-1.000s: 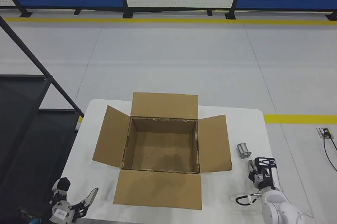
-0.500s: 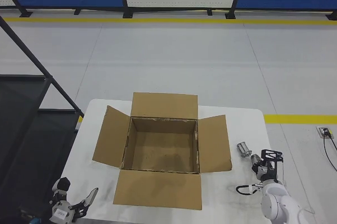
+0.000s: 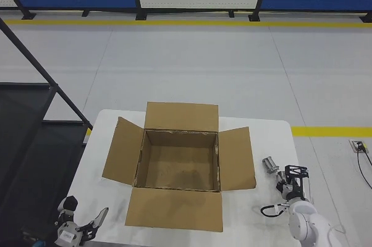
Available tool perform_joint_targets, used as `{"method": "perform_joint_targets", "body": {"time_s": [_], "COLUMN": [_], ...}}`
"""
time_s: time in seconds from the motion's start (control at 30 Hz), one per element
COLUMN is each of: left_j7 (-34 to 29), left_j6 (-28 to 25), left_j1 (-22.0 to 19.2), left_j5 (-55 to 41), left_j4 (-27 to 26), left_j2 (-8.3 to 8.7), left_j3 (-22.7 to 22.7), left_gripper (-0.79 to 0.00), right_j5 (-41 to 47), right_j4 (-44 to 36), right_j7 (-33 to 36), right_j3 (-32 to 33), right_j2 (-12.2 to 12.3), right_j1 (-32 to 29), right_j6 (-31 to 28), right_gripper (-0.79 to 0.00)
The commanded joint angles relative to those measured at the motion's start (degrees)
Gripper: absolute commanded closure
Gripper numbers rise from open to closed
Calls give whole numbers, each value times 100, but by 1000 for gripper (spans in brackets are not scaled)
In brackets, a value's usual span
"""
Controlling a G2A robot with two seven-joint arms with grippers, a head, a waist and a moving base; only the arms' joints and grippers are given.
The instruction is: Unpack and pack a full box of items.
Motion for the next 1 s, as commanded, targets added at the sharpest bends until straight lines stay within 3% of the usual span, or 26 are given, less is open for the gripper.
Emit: {"method": "perform_joint_targets", "body": {"time_s": [0.0, 0.33, 0.6, 0.97], "left_j7": [0, 0, 0, 0], "left_j6": [0, 0, 0, 0], "left_j1": [0, 0, 0, 0], "left_j5": [0, 0, 0, 0], "left_j4": [0, 0, 0, 0], "left_j2": [0, 0, 0, 0], "left_j3": [0, 0, 0, 0], "left_gripper": [-785, -785, -785, -785], "right_j5": [-11, 193, 556, 244], "right_j4": [47, -13, -358, -1220], "right_j7": [12, -380, -443, 509], "right_j3": [5, 139, 434, 600], "right_j2": [5, 20, 78, 184], "right_j1": [19, -141, -482, -922], "right_j6": [-18, -185, -814, -1260], "right_gripper": [0, 0, 0, 0]}}
